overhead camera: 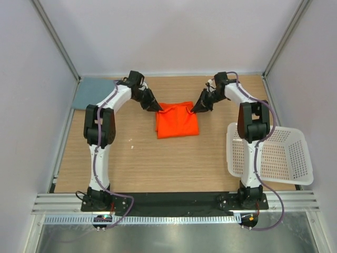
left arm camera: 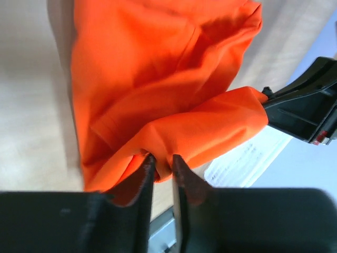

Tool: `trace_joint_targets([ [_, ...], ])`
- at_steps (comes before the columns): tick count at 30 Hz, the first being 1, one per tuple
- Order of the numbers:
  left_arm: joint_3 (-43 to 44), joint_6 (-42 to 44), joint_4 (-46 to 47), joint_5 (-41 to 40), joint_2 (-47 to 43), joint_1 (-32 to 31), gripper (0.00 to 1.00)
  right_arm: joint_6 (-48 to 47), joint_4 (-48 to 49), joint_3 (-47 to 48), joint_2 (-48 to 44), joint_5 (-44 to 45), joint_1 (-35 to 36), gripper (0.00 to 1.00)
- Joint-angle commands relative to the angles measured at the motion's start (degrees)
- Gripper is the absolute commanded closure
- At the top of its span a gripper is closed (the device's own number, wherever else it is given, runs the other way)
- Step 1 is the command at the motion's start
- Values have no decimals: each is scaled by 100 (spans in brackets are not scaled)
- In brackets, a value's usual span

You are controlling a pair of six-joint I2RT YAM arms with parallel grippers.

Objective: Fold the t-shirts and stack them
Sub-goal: Fold the tshirt

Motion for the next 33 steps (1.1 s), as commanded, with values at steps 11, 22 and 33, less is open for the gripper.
trace_joint_targets([
  [11, 1072, 201, 1040, -343, 372, 487, 52, 1058, 1231, 2263, 1223, -265, -419, 36],
  [22, -1356, 579, 1400, 210, -859, 365, 47, -403, 596, 68, -358, 483, -120, 28],
  [33, -1734, 518, 1910, 351, -508, -102, 50, -1176, 543, -803, -606, 1239, 371, 28],
])
